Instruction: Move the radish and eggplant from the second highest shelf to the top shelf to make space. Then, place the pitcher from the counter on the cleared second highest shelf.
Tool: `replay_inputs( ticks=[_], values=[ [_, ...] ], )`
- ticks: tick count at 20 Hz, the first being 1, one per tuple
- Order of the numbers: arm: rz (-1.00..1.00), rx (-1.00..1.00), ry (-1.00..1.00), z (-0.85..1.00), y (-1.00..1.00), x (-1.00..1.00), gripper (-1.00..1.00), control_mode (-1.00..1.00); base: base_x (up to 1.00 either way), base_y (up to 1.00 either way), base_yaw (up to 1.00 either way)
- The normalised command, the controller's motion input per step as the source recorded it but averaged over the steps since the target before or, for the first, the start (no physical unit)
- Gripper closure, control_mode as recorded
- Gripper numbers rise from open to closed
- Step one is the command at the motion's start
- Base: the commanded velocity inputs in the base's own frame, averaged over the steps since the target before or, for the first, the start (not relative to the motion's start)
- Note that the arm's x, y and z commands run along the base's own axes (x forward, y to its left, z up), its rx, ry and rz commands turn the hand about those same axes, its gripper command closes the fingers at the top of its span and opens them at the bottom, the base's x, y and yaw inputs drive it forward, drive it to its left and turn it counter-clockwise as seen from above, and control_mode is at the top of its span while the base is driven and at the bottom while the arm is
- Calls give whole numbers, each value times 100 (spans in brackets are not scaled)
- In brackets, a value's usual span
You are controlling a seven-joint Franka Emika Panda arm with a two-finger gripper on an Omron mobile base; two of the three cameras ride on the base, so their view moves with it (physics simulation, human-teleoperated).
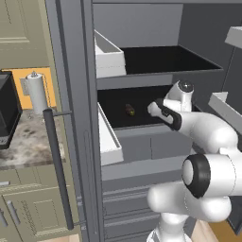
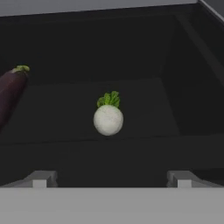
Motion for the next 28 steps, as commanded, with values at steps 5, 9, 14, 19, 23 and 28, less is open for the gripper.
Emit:
replay_inputs(
  ticks=[5,9,14,19,23,28],
  values=[
    [0,0,0,-21,0,38,-100,-100,0,0,0],
    [0,0,0,-21,0,38,-100,-100,0,0,0],
    [0,0,0,-19,0,38,-100,-100,0,0,0],
    [0,0,0,-19,0,37,-100,-100,0,0,0],
    [0,0,0,-19,0,34,-100,-100,0,0,0],
    [0,0,0,-24,0,19,100,-100,0,0,0]
  ],
)
